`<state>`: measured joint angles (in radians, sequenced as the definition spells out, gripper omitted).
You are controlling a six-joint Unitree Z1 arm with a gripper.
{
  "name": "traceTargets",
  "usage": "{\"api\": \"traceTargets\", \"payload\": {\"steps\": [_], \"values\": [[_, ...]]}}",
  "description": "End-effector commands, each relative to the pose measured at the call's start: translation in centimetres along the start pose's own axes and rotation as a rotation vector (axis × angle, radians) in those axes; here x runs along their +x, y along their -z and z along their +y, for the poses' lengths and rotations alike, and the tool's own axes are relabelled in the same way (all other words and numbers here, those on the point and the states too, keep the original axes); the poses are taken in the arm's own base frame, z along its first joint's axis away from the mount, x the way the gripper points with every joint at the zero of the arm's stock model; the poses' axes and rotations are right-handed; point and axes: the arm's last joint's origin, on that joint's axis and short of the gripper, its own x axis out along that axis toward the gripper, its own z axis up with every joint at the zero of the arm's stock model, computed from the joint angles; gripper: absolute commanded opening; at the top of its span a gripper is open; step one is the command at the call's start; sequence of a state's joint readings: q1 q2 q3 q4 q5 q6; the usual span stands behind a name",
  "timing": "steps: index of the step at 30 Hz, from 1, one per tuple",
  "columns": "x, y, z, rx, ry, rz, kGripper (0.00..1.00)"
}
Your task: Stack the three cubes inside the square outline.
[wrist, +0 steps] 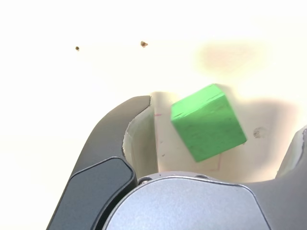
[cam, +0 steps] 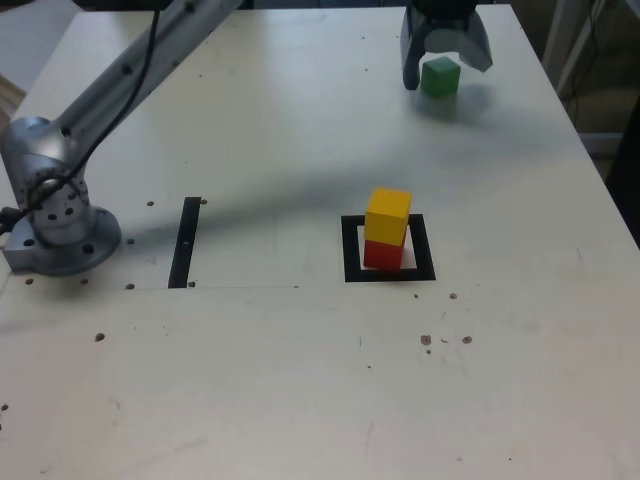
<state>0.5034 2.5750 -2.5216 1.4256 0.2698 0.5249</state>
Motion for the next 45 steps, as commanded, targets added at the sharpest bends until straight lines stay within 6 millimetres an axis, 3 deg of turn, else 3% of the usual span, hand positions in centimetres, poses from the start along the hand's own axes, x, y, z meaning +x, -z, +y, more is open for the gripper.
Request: {"api": "traceTargets", "payload": {"steps": [1,20,25,31,38,45], "values": [[0.4,-0.3,-0.1,-0.002,-0.001,-0.002,0.93],[1.8,-0.5,0.0,-0.009,0.027,0.004,0.78],[1.8,-0.5,0.1,-0.016,0.021,0.005,0.65],[1.5,-0.5,0.2,-0.026,-0.003,-0.005,0.41],[1.2,-0.6,0.0,-0.020,-0.021,-0.006,0.35],[-0.1,-0.4,-0.8,0.000,-0.018,-0.004,0.20]]}}
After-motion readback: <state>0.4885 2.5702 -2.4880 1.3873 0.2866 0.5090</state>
